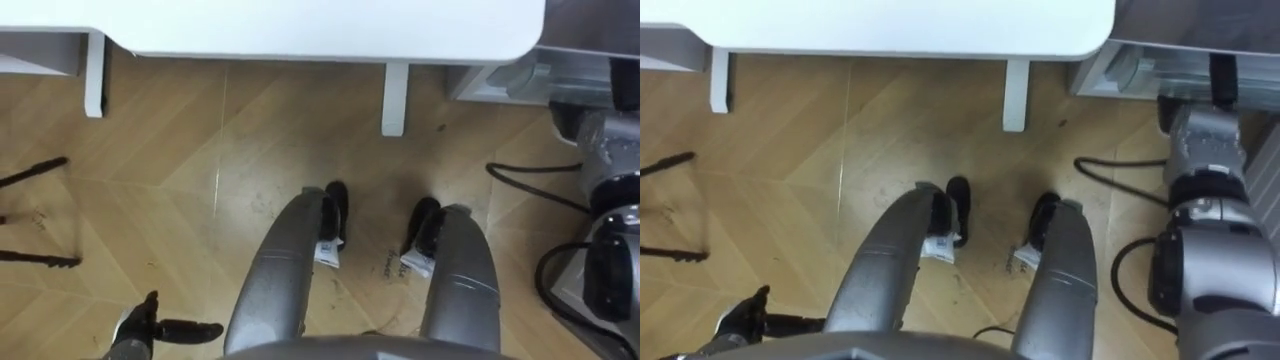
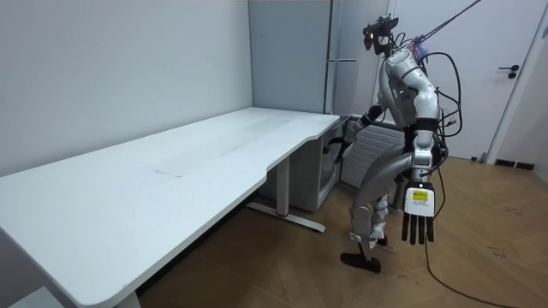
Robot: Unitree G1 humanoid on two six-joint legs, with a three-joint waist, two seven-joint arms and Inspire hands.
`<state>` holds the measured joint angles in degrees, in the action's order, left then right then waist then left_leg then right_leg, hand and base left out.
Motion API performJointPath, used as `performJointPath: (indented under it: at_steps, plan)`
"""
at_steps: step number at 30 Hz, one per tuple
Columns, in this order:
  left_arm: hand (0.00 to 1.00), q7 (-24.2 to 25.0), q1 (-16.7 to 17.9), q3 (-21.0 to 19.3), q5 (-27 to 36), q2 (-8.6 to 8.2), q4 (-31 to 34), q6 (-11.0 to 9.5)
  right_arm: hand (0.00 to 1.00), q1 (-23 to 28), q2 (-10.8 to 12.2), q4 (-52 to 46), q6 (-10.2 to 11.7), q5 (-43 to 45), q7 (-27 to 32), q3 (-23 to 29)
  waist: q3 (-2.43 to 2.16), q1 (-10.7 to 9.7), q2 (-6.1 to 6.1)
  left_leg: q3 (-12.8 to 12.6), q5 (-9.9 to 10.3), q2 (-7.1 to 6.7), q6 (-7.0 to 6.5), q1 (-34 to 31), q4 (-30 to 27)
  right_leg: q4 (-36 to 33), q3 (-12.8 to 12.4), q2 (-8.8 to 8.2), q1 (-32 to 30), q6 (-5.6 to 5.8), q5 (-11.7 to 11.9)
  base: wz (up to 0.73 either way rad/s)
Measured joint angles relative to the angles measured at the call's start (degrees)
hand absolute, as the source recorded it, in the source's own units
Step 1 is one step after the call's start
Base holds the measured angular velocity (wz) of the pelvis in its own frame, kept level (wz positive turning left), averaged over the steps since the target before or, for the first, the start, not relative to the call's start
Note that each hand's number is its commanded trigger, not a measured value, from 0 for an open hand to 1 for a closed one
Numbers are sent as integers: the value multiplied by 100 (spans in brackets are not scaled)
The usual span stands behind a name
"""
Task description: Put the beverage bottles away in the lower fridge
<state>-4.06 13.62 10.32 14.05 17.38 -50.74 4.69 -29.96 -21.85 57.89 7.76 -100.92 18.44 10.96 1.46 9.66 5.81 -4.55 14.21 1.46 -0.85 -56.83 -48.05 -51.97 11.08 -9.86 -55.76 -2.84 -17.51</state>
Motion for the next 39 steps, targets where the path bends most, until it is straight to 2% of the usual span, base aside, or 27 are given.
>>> performJointPath:
  at_steps: [4, 7, 9, 11, 16, 18, 19, 22, 23, 27, 29, 31, 34, 39]
  plan:
    - [0, 218, -2, 24, 176, 3, -37, 3, 0, 36, 73, 269, -128, 7, -374, -1, 18, -78, -41, 6, -29, -2, 25, 210, 211, 185, 39, 14, 206, -47, 19, 2]
    - [0, 286, 1, 20, 401, 5, -64, 9, 0, 257, 144, 308, -295, 8, -738, -4, 29, -160, -78, 62, -55, -5, 13, 382, 355, 374, 110, 40, 421, -59, 36, 5]
    - [0, 329, 1, 19, 453, 6, -64, 12, 0, 354, 147, 415, -424, 12, -927, -6, 27, -193, -114, 103, -60, -6, 11, 492, 441, 498, 158, 56, 569, -46, 44, 3]
    - [0, 347, -8, 0, 452, 7, -60, 16, 0, 492, 193, 459, -549, 98, -1105, -75, 24, -203, -204, 104, -32, 25, 8, 619, 502, 638, 164, 110, 725, -26, 71, -5]
    - [0, 356, -36, -9, 451, 15, -119, 4, 0, 820, 290, 471, -770, 305, -1658, -118, 34, -223, -310, 19, 61, 92, -23, 813, 476, 737, 144, 202, 949, 14, 66, -6]
    - [0, 372, -35, -11, 449, 51, -154, 5, 0, 1002, 362, 427, -821, 379, -1904, -140, 18, -250, -343, 12, 77, 88, -33, 874, 494, 750, 127, 206, 1013, 41, 53, 0]
    - [0, 408, -36, -11, 444, 95, -188, 8, 0, 1119, 398, 364, -870, 416, -2058, -170, 26, -272, -363, 12, 80, 93, -36, 923, 505, 772, 128, 211, 1067, 48, 49, 0]
    - [0, 509, -18, -87, 442, 186, -279, 28, 0, 1392, 431, 187, -1018, 483, -2372, -331, 14, -282, -355, 0, 106, 176, -36, 1094, 533, 957, 67, 344, 1274, 95, 102, -11]
    - [0, 511, -17, -130, 447, 192, -379, 22, 0, 1439, 447, 191, -1034, 496, -2484, -376, 13, -284, -357, 3, 123, 199, -29, 1154, 536, 1020, 51, 401, 1353, 102, 135, -18]
    - [0, 508, -36, -103, 691, 169, -649, 9, 0, 1758, 552, 178, -1030, 494, -2753, -534, -12, -329, -357, 20, 135, 185, -39, 1366, 631, 1175, 75, 408, 1603, 140, 168, -2]
    - [0, 530, -36, -108, 694, 117, -742, 35, 0, 2144, 679, -12, -1029, 490, -2809, -565, -64, -289, -333, 13, 136, 194, -45, 1502, 728, 1348, 52, 453, 1755, 173, 228, -5]
    - [0, 589, -30, -121, 697, 77, -887, 43, 0, 2365, 828, -222, -1027, 494, -2861, -566, -80, -292, -321, -30, 130, 193, -56, 1614, 821, 1446, 0, 470, 1842, 197, 270, -11]
    - [0, 594, -32, -168, 739, 66, -912, 73, 0, 2600, 961, -285, -1029, 493, -3013, -746, -90, -310, -293, -86, 124, 185, -65, 1843, 968, 1575, -11, 473, 2047, 216, 286, -5]
    - [0, 609, -30, -318, 891, 24, -1155, -8, 0, 3037, 1048, -227, -1037, 633, -3400, -972, -95, -332, -266, -89, 131, 175, -58, 2152, 1164, 1776, 8, 492, 2349, 226, 286, 0]
